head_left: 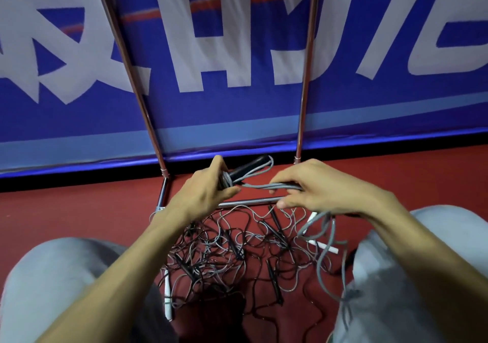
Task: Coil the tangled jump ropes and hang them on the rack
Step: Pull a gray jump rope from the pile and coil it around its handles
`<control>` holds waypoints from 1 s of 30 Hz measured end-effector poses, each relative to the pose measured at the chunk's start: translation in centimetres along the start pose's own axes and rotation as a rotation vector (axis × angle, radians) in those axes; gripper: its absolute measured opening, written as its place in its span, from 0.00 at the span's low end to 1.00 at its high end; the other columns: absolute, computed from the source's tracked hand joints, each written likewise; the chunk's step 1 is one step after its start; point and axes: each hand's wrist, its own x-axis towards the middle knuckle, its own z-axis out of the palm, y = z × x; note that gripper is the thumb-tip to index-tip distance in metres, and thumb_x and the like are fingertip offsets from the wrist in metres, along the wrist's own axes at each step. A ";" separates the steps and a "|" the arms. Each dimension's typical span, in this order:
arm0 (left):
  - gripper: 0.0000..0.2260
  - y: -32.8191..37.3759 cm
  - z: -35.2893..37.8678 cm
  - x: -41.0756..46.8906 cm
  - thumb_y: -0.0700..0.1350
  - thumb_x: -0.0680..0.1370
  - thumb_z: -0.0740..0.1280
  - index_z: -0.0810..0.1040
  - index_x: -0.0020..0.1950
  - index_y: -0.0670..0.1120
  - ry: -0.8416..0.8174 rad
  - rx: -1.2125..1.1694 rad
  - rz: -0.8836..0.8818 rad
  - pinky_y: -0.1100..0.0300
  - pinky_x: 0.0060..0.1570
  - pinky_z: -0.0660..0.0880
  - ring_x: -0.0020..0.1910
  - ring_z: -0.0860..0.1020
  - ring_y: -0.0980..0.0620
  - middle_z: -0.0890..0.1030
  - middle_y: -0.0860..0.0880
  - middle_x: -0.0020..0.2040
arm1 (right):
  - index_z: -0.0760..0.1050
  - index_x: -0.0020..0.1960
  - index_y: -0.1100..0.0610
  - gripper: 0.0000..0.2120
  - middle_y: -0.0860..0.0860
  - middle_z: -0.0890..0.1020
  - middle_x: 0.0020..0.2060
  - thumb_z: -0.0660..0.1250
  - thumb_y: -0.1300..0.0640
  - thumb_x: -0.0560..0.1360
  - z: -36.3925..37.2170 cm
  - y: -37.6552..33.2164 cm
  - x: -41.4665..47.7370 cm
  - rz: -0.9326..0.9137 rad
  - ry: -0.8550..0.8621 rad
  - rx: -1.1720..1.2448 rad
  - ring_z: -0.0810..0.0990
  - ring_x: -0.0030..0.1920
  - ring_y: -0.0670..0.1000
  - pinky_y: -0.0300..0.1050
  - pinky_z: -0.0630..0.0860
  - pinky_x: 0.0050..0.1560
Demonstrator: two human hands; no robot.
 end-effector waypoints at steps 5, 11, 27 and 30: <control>0.14 0.4 0.7 -0.4 0.51 0.71 0.70 0.72 0.53 0.50 -0.284 0.233 0.168 0.51 0.44 0.75 0.43 0.78 0.47 0.79 0.52 0.44 | 0.82 0.49 0.55 0.05 0.38 0.74 0.34 0.68 0.57 0.75 0.9 -1.3 0.6 -0.196 0.093 -0.003 0.72 0.37 0.38 0.25 0.64 0.42; 0.29 2.6 0.6 -1.5 0.75 0.65 0.64 0.77 0.54 0.55 -0.432 0.228 0.197 0.57 0.37 0.71 0.33 0.75 0.54 0.80 0.50 0.36 | 0.81 0.38 0.53 0.13 0.46 0.80 0.31 0.73 0.43 0.68 0.8 0.2 0.7 0.016 0.334 -0.005 0.75 0.34 0.46 0.46 0.73 0.38; 0.14 3.6 -2.6 -2.6 0.54 0.65 0.63 0.78 0.42 0.46 -0.224 -0.388 0.203 0.59 0.29 0.65 0.29 0.69 0.54 0.75 0.46 0.32 | 0.79 0.44 0.54 0.04 0.55 0.81 0.38 0.67 0.55 0.76 3.7 3.1 2.2 0.220 0.091 0.106 0.79 0.44 0.56 0.51 0.75 0.45; 0.10 4.0 -2.7 -2.2 0.46 0.69 0.64 0.77 0.50 0.47 -0.099 -0.685 0.037 0.62 0.25 0.67 0.28 0.73 0.50 0.80 0.47 0.32 | 0.74 0.33 0.54 0.19 0.56 0.76 0.29 0.66 0.40 0.74 4.6 2.9 2.7 0.160 0.180 0.189 0.74 0.31 0.53 0.51 0.73 0.35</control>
